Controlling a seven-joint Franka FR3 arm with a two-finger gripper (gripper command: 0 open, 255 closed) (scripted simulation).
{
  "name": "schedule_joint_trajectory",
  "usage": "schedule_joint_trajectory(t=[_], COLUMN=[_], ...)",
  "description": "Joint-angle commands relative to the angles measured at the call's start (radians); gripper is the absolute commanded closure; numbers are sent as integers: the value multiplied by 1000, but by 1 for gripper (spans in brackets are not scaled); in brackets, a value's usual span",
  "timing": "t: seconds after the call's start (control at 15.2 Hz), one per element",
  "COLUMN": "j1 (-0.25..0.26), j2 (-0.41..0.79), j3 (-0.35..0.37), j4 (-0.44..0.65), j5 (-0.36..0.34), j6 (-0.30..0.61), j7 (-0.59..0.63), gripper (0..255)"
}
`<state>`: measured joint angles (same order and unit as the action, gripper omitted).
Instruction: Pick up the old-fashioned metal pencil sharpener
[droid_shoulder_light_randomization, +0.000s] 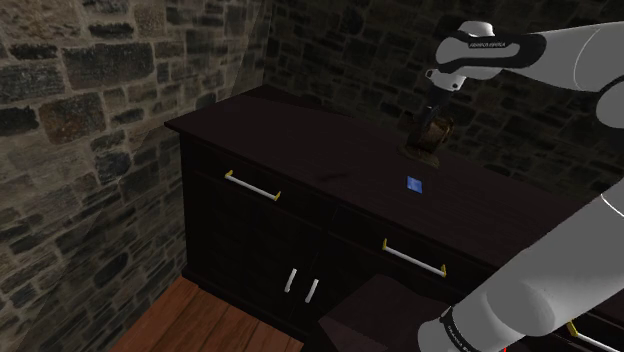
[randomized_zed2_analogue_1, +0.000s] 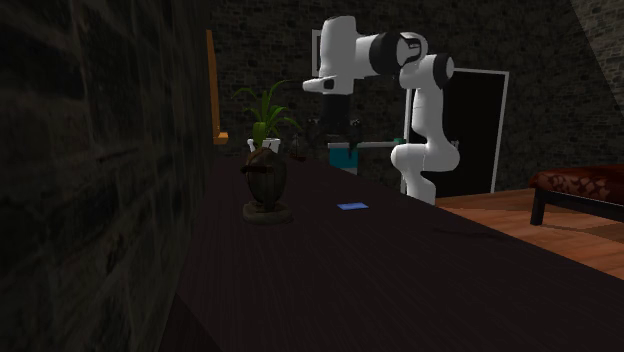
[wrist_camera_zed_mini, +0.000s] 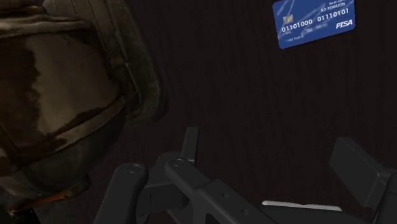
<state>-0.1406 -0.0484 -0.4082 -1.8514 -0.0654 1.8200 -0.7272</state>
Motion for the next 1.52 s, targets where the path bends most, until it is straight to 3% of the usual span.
schedule_joint_trajectory(t=[0.0,0.4,0.79,1.39,1.45], j1=[-14,-96,-238,-216,-217], j2=[77,320,602,574,576], j3=[-19,-50,-38,-31,-31], j4=[87,381,796,648,649], j5=[33,152,274,261,262], j6=[-4,-46,-168,-48,-47], j7=[-48,-179,-263,-265,-265], gripper=[0,0,0,0,255])
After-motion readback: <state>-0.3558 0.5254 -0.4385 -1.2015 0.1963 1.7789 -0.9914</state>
